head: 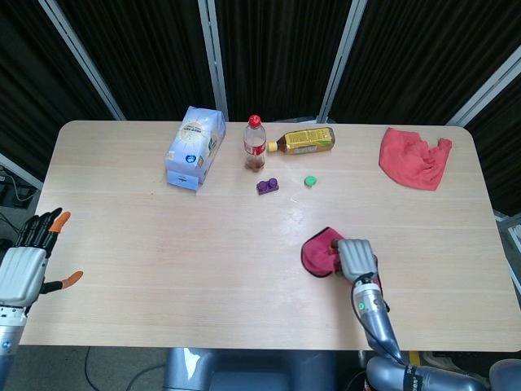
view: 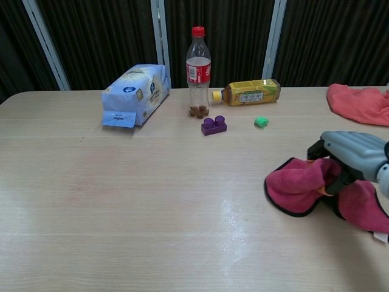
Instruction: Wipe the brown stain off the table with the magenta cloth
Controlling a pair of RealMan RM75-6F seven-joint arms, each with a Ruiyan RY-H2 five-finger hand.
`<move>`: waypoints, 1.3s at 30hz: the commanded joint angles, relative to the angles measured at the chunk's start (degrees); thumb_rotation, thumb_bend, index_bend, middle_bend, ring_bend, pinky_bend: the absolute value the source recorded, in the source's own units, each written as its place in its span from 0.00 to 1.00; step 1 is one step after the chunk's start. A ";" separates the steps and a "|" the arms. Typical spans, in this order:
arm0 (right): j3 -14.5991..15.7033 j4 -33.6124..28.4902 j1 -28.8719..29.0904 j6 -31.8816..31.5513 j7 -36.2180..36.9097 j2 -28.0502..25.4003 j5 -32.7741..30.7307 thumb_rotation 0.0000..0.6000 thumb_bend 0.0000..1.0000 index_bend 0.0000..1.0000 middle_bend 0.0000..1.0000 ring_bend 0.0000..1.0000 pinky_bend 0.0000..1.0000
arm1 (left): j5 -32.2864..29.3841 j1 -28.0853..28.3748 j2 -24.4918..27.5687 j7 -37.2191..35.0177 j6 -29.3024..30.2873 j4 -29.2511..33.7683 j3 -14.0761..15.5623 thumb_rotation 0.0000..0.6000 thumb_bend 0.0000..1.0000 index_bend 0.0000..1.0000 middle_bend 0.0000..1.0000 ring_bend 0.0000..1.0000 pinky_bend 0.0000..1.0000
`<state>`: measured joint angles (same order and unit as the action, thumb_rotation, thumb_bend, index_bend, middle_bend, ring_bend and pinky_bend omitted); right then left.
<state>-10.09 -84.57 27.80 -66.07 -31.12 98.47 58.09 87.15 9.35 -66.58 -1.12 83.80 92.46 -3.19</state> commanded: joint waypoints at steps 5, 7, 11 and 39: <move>-0.47 0.19 1.17 -2.06 -1.60 1.37 1.84 1.00 0.55 0.78 0.70 0.64 0.81 | 0.46 -0.09 -0.13 -0.92 0.57 -0.42 -0.08 1.00 0.00 0.00 0.00 0.00 0.00; -1.45 1.27 1.09 -2.72 -1.66 0.38 1.35 1.00 0.55 0.78 0.70 0.64 0.81 | 0.46 -0.09 -0.12 -1.00 0.51 -0.44 -0.04 1.00 0.00 0.00 0.00 0.00 0.00; -3.77 2.93 1.08 -3.08 -1.23 -2.50 -0.12 1.00 0.55 0.78 0.70 0.64 0.81 | 0.47 -0.03 -0.18 -0.80 0.37 -0.33 0.01 1.00 0.00 0.00 0.00 0.00 0.00; -6.55 -0.67 2.54 0.30 -5.50 -15.21 -10.64 1.00 0.00 0.00 0.00 0.00 0.10 | 0.24 0.02 -0.32 -0.12 0.09 0.04 0.10 1.00 0.00 0.00 0.00 0.00 0.00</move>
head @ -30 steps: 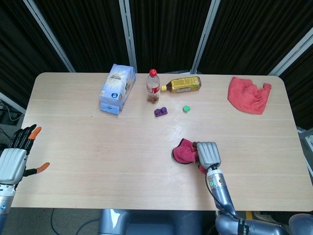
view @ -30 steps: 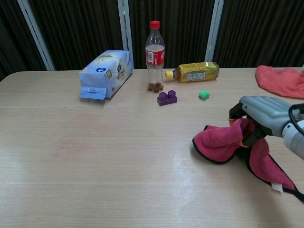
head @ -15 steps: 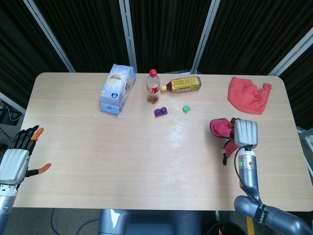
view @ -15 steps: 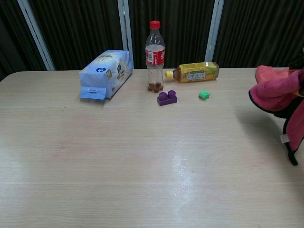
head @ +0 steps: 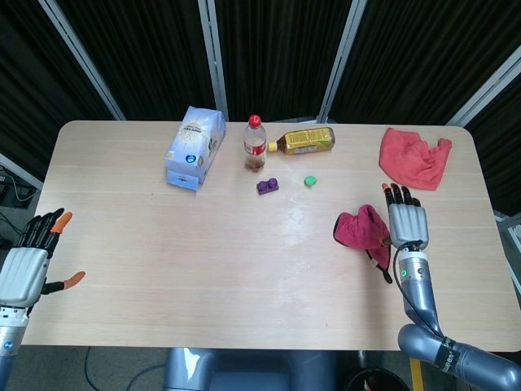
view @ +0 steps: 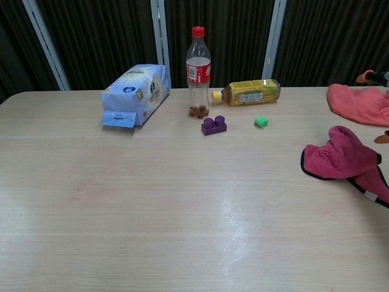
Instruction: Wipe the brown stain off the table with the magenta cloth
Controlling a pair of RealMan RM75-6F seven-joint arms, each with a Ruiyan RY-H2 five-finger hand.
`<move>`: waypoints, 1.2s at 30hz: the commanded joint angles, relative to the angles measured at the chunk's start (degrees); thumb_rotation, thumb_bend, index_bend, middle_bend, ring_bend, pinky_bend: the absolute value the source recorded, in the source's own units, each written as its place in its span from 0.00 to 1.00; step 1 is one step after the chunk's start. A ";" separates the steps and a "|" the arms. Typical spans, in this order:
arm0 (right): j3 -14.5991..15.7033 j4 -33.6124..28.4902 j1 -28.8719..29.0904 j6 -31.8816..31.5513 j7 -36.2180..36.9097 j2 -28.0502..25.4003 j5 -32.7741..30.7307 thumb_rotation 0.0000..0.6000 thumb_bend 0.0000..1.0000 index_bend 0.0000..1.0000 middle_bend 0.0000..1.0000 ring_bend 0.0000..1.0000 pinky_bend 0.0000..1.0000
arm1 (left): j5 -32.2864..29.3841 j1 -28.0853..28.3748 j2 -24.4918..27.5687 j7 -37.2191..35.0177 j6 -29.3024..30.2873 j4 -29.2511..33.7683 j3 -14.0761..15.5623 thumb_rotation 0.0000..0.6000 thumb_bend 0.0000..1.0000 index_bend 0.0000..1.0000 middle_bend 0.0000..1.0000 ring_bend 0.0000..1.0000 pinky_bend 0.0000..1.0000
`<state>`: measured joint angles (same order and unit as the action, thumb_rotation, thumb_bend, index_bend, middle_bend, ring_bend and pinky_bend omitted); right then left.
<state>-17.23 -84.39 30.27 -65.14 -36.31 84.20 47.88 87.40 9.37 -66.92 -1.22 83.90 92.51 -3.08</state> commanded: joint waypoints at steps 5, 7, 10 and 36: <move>2.74 -4.33 -2.38 -2.74 2.27 -4.76 2.88 1.00 0.00 0.00 0.00 0.00 0.10 | -0.20 -0.03 0.12 0.16 -0.14 0.00 0.02 1.00 0.00 0.00 0.00 0.00 0.00; 4.24 -6.73 -4.23 -3.89 4.41 -7.18 5.43 1.00 0.00 0.00 0.00 0.00 0.10 | -0.30 -0.04 0.15 0.38 -0.22 0.02 0.05 1.00 0.00 0.00 0.00 0.00 0.00; 6.95 -9.85 -7.30 -6.27 7.30 -10.63 9.87 1.00 0.00 0.00 0.00 0.00 0.10 | -0.36 -0.12 0.28 0.84 -0.27 0.07 0.15 1.00 0.00 0.00 0.00 0.00 0.00; 17.22 -6.85 -24.17 -25.60 30.47 -18.34 36.98 1.00 0.00 0.00 0.00 0.00 0.06 | -0.04 -1.41 0.43 4.19 0.95 0.47 0.90 1.00 0.00 0.00 0.00 0.00 0.00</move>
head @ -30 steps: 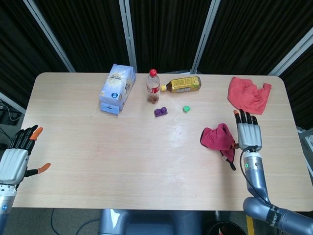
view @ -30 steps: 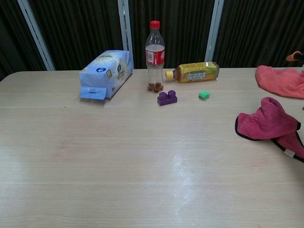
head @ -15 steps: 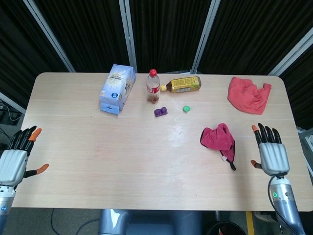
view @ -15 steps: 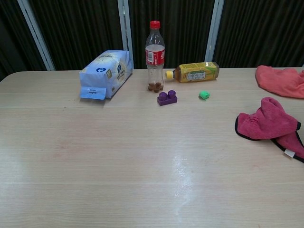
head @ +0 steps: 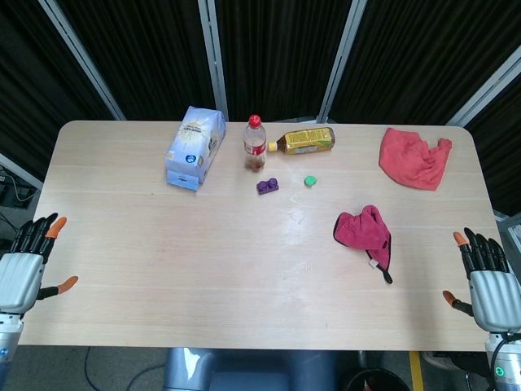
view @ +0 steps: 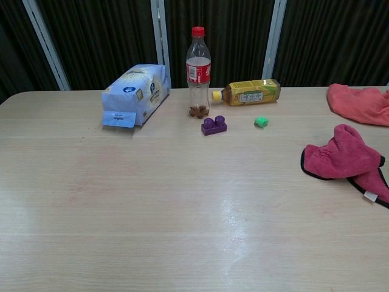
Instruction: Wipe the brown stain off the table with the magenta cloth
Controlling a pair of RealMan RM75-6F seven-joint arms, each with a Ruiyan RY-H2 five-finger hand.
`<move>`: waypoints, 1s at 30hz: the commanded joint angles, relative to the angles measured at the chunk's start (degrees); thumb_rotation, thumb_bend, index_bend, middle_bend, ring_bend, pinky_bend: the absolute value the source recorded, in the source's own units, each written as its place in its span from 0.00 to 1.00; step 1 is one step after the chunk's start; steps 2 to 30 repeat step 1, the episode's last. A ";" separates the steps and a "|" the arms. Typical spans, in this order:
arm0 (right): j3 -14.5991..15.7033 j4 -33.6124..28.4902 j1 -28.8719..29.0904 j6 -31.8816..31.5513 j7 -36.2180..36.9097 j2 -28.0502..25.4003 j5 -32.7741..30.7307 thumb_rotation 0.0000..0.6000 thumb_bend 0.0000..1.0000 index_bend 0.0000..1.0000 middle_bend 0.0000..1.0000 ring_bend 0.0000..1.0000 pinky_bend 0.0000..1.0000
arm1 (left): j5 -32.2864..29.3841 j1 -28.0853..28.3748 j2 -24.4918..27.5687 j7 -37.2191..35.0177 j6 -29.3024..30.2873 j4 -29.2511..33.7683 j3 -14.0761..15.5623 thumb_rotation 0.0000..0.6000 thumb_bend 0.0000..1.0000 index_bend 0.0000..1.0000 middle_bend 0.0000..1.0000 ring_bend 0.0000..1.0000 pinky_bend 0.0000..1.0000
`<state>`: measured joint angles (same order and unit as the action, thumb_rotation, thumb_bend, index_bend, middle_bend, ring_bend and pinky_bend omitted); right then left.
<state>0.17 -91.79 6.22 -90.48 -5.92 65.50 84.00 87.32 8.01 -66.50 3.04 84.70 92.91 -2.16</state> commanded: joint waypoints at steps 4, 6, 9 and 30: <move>-0.31 0.89 -0.17 -0.50 0.16 0.60 1.30 1.00 0.00 0.00 0.00 0.00 0.06 | 0.12 -0.13 0.08 -0.23 0.28 0.14 0.01 1.00 0.00 0.00 0.00 0.00 0.00; -0.31 0.89 -0.17 -0.50 0.16 0.60 1.30 1.00 0.00 0.00 0.00 0.00 0.06 | 0.12 -0.13 0.08 -0.23 0.28 0.14 0.01 1.00 0.00 0.00 0.00 0.00 0.00; -0.31 0.89 -0.17 -0.50 0.16 0.60 1.30 1.00 0.00 0.00 0.00 0.00 0.06 | 0.12 -0.13 0.08 -0.23 0.28 0.14 0.01 1.00 0.00 0.00 0.00 0.00 0.00; -0.31 0.89 -0.17 -0.50 0.16 0.60 1.30 1.00 0.00 0.00 0.00 0.00 0.06 | 0.12 -0.13 0.08 -0.23 0.28 0.14 0.01 1.00 0.00 0.00 0.00 0.00 0.00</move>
